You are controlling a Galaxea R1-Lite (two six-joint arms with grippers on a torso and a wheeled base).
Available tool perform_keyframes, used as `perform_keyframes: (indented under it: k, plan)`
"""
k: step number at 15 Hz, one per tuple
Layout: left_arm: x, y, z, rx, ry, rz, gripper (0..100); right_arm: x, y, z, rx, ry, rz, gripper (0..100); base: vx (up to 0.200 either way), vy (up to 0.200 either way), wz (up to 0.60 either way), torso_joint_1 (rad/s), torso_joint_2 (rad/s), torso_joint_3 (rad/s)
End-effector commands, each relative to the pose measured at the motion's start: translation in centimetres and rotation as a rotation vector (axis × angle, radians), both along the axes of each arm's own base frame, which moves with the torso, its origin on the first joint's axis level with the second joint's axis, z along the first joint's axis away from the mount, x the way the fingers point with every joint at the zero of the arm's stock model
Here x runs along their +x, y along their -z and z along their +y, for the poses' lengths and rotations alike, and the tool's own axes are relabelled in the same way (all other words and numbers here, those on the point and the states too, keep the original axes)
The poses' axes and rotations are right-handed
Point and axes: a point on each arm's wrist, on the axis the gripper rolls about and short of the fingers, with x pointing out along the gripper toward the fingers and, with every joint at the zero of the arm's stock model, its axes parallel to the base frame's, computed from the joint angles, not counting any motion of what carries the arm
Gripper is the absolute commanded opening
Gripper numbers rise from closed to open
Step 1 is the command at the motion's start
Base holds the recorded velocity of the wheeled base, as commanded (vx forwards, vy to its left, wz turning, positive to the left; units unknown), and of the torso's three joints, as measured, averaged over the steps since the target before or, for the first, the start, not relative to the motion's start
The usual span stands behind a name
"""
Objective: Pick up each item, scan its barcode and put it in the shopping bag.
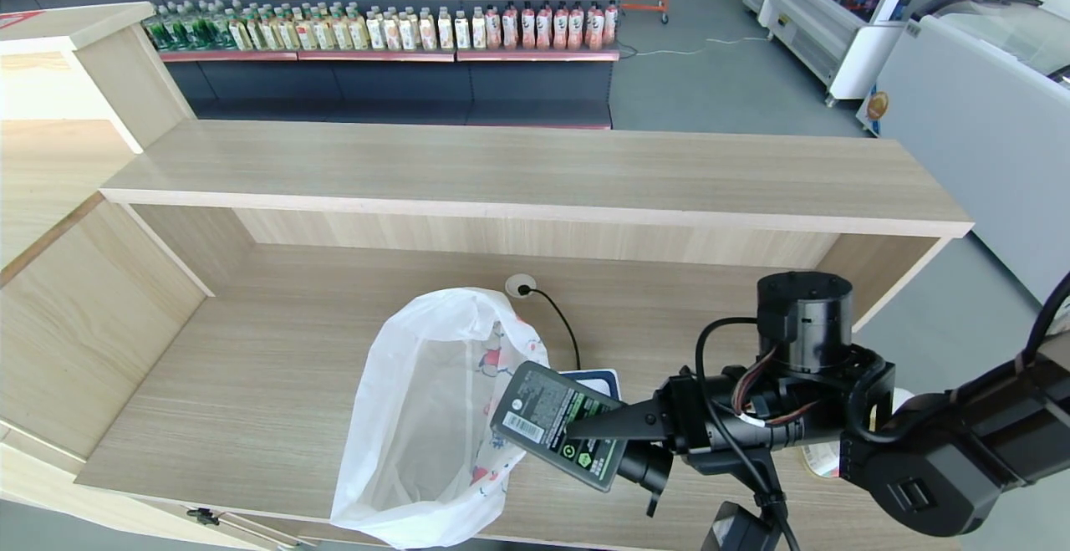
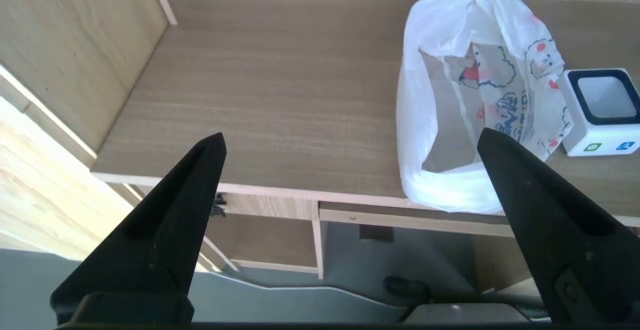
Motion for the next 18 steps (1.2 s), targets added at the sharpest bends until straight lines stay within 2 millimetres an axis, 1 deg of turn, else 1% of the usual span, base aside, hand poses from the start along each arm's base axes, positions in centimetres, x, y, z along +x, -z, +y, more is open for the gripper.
perform_keyframes:
  k: [1, 7, 9, 10, 11, 12, 13, 14, 15, 16, 17, 18]
  plan:
    - [0.0, 0.0, 0.0, 0.0, 0.0, 0.0, 100, -0.1, 0.1, 0.0, -0.002, -0.003, 0.003, 0, 0.0, 0.0, 0.0, 0.0, 0.0, 0.0]
    - [0.0, 0.0, 0.0, 0.0, 0.0, 0.0, 100, -0.6, -0.1, 0.1, -0.002, -0.012, 0.002, 0, 0.0, 0.0, 0.0, 0.0, 0.0, 0.0]
    - [0.0, 0.0, 0.0, 0.0, 0.0, 0.0, 100, -0.4, -0.8, 0.2, 0.011, 0.005, 0.07, 0, 0.0, 0.0, 0.0, 0.0, 0.0, 0.0]
    - [0.0, 0.0, 0.0, 0.0, 0.0, 0.0, 100, -0.1, -3.1, -0.5, 0.053, 0.084, 0.165, 0, 0.0, 0.0, 0.0, 0.0, 0.0, 0.0]
    - [0.0, 0.0, 0.0, 0.0, 0.0, 0.0, 100, -0.7, -4.5, -1.0, 0.084, 0.178, 0.243, 0, 0.0, 0.0, 0.0, 0.0, 0.0, 0.0]
    - [0.0, 0.0, 0.0, 0.0, 0.0, 0.0, 100, -2.3, -6.0, -2.3, 0.138, 0.32, 0.359, 0, 0.0, 0.0, 0.0, 0.0, 0.0, 0.0]
    - [0.0, 0.0, 0.0, 0.0, 0.0, 0.0, 100, -4.5, -7.1, -4.2, 0.216, 0.468, 0.471, 0, 0.0, 0.0, 0.0, 0.0, 0.0, 0.0]
    - [0.0, 0.0, 0.0, 0.0, 0.0, 0.0, 100, -6.3, -7.6, -6.8, 0.29, 0.583, 0.622, 0, 0.0, 0.0, 0.0, 0.0, 0.0, 0.0]
    - [0.0, 0.0, 0.0, 0.0, 0.0, 0.0, 100, -6.6, -7.8, -7.9, 0.308, 0.625, 0.685, 0, 0.0, 0.0, 0.0, 0.0, 0.0, 0.0]
    - [0.0, 0.0, 0.0, 0.0, 0.0, 0.0, 100, -7.2, -9.4, -10.1, 0.381, 0.706, 0.817, 0, 0.0, 0.0, 0.0, 0.0, 0.0, 0.0]
    - [0.0, 0.0, 0.0, 0.0, 0.0, 0.0, 100, -7.7, -10.4, -11.6, 0.468, 0.757, 0.957, 0, 0.0, 0.0, 0.0, 0.0, 0.0, 0.0]
    - [0.0, 0.0, 0.0, 0.0, 0.0, 0.0, 100, -8.6, -10.9, -12.9, 0.571, 0.789, 1.121, 0, 0.0, 0.0, 0.0, 0.0, 0.0, 0.0]
